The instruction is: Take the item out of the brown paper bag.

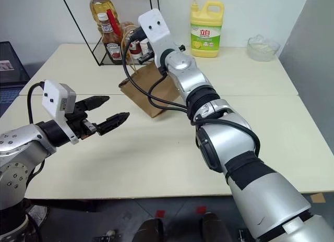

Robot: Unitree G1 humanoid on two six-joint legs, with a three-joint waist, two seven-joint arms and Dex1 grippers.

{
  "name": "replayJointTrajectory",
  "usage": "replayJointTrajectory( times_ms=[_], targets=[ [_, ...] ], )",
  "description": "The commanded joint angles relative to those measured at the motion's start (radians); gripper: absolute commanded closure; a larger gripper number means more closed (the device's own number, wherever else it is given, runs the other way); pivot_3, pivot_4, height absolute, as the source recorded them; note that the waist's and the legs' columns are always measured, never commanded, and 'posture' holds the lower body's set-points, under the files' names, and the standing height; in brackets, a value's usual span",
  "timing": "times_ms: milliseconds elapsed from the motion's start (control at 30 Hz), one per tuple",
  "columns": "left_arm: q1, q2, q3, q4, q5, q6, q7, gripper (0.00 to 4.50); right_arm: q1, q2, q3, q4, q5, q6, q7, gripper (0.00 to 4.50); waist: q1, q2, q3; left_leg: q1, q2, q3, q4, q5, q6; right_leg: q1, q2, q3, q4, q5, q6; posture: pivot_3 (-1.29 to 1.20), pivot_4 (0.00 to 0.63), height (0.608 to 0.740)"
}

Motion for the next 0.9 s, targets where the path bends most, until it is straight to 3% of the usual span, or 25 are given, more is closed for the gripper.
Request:
replayJointTrajectory(
  times_ms=[33, 400, 900],
  targets=[
    [-0.019, 0.020, 0.005, -0.024, -0.015, -0.016, -0.001, 0.00, -0.061, 0.009, -0.020, -0.039, 0.008, -0.039, -0.015, 4.47, 0.000, 0.000, 0.000, 0.000, 0.000, 0.000, 0.000, 0.000, 0.000, 0.000, 0.000, 0.000, 0.000, 0.000, 0.000, 0.00, 0.150, 0.740],
    [-0.020, 0.019, 0.004, -0.034, -0.023, -0.007, 0.009, 0.00, 0.015, 0.027, -0.003, -0.031, -0.010, -0.016, -0.022, 4.47, 0.001, 0.000, 0.000, 0.000, 0.000, 0.000, 0.000, 0.000, 0.000, 0.000, 0.000, 0.000, 0.000, 0.000, 0.000, 0.00, 0.150, 0.740],
    [-0.063, 0.015, -0.052, 0.031, -0.004, -0.051, -0.016, 0.00, 0.155, -0.042, 0.044, -0.080, -0.048, 0.005, 0.069, 4.47, -0.001, 0.000, 0.000, 0.000, 0.000, 0.000, 0.000, 0.000, 0.000, 0.000, 0.000, 0.000, 0.000, 0.000, 0.000, 0.00, 0.150, 0.740]
  ],
)
